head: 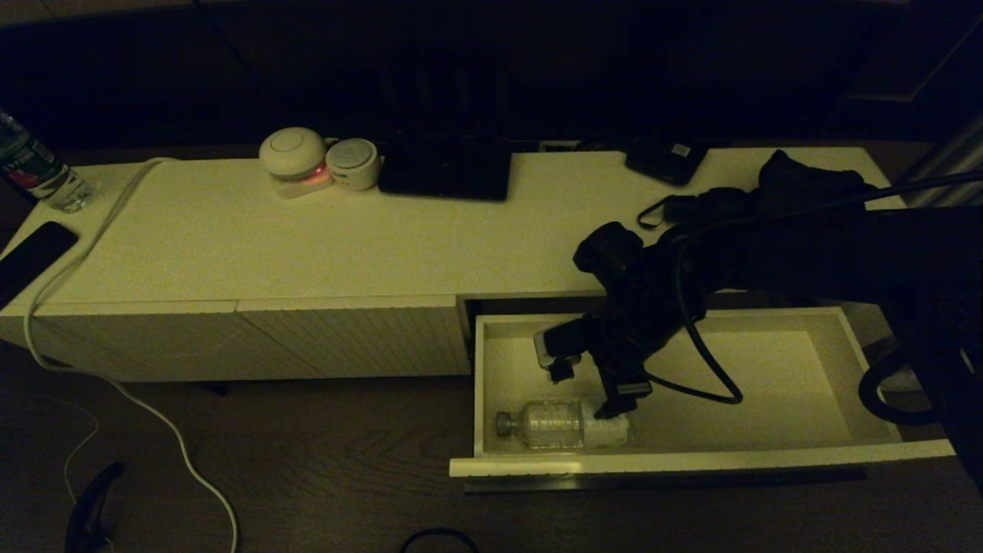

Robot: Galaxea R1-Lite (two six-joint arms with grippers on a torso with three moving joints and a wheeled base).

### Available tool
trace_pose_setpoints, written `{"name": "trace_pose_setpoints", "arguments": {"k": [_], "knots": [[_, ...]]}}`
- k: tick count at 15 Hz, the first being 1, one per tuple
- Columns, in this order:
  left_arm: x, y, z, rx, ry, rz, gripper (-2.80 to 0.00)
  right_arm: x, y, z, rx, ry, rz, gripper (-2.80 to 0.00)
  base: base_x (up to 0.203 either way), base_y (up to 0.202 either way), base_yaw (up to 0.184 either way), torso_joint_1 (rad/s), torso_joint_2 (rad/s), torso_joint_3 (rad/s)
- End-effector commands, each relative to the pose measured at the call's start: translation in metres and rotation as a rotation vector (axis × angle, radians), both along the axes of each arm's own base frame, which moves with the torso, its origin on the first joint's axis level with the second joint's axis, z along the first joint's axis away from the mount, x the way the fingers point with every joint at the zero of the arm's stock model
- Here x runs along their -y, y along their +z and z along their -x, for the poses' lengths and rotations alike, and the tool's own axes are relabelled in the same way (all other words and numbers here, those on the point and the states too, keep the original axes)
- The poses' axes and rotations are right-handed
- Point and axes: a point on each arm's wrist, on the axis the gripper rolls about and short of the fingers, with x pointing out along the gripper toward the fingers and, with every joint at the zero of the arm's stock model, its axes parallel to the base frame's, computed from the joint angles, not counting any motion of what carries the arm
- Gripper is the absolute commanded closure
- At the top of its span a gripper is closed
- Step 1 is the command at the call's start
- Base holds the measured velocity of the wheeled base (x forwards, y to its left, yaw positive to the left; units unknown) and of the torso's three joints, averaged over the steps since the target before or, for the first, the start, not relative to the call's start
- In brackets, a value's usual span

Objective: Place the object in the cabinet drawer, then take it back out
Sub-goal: Take the mineral water out of the drawer and put it on the table

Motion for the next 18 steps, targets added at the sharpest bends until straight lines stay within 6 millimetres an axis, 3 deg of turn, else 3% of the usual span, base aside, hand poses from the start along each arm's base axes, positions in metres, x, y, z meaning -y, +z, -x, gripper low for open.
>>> {"name": "trace_pose_setpoints", "arguments": {"k": [1,5,18], "knots": [[0.0,0.0,0.0001,0.002,0.0,0.001,0.0,0.0016,0.0073,0.0037,0.008,0.007,-0.003,-2.8,0.0,0.0,0.0,0.0,0.0,0.0],[0.0,-0.0004,0.0,0.0,0.0,0.001,0.0,0.0014,0.0145,0.0084,0.011,-0.005,-0.018,-2.8,0.0,0.0,0.0,0.0,0.0,0.0],[0.0,0.0,0.0,0.001,0.0,0.001,0.0,-0.0032,0.0096,0.0081,-0.015,-0.012,-0.046,-2.8,0.0,0.0,0.0,0.0,0.0,0.0]]}}
